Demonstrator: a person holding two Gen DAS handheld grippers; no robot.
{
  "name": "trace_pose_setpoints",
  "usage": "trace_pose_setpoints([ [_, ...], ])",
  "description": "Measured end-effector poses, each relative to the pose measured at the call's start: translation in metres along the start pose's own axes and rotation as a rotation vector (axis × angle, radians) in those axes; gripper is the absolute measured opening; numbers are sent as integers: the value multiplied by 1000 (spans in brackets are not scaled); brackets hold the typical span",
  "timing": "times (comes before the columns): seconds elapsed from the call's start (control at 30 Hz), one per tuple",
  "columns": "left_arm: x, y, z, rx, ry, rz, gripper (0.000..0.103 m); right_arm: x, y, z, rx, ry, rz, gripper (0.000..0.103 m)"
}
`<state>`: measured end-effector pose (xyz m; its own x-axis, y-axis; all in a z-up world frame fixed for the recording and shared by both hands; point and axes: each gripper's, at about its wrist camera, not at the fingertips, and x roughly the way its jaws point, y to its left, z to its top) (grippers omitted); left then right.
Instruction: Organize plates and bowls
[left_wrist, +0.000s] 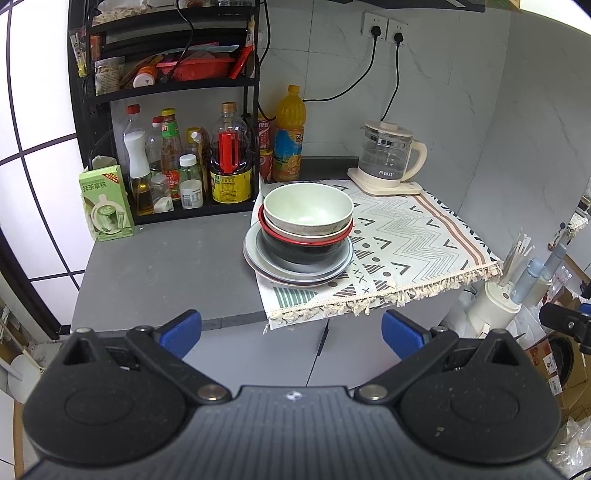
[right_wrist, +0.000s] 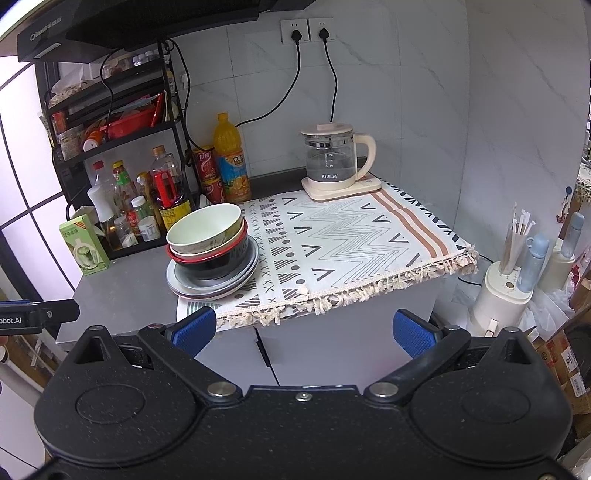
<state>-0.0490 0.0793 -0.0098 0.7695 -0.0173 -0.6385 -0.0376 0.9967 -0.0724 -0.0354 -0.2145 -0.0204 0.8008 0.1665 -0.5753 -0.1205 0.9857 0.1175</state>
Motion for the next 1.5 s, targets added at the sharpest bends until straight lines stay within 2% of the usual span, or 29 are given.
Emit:
trace_pose_setpoints([
  [1.5,-6,-10,-1,4,22,-1,103,-1,-6,-3,-3,14,12,103],
])
